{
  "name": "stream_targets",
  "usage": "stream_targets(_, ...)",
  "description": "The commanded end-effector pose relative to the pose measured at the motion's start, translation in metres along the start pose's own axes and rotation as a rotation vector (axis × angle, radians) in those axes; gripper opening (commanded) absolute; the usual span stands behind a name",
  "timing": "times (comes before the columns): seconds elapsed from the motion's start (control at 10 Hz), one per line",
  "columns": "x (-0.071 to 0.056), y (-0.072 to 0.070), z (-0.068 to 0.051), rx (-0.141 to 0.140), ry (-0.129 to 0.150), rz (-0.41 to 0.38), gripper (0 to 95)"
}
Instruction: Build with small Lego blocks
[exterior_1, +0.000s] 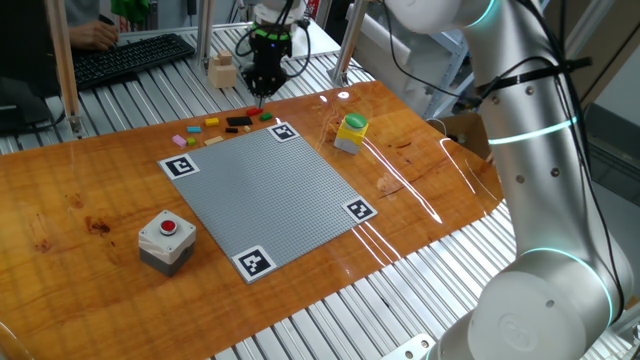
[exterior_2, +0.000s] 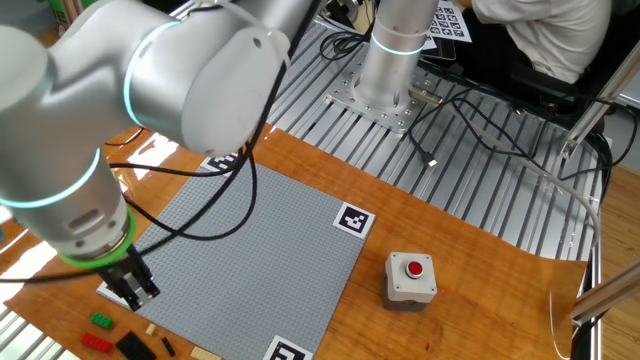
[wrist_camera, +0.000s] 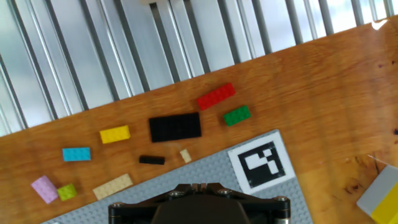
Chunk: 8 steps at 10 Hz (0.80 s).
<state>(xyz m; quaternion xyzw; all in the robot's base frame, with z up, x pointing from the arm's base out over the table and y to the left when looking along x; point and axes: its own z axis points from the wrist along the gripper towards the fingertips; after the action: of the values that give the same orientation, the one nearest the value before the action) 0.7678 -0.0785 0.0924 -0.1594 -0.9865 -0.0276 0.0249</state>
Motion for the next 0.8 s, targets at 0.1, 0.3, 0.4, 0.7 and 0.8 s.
stream_targets(0.1,0.002,-0.0003,-0.0003,0.01,-0.016,-0.034,0.0)
stream_targets(0.3,0.002,-0.0003,-0.0003,0.01,-0.031,-0.04,0.0)
stream_targets(0.4,0.002,-0.0003,-0.0003,0.007,-0.039,-0.024,0.0)
stream_targets(0.7,0.002,-0.0003,-0.0003,0.026,-0.047,0.056,0.0)
stream_targets(0.8,0.002,-0.0003,-0.0003,0.045,-0.05,0.091,0.0)
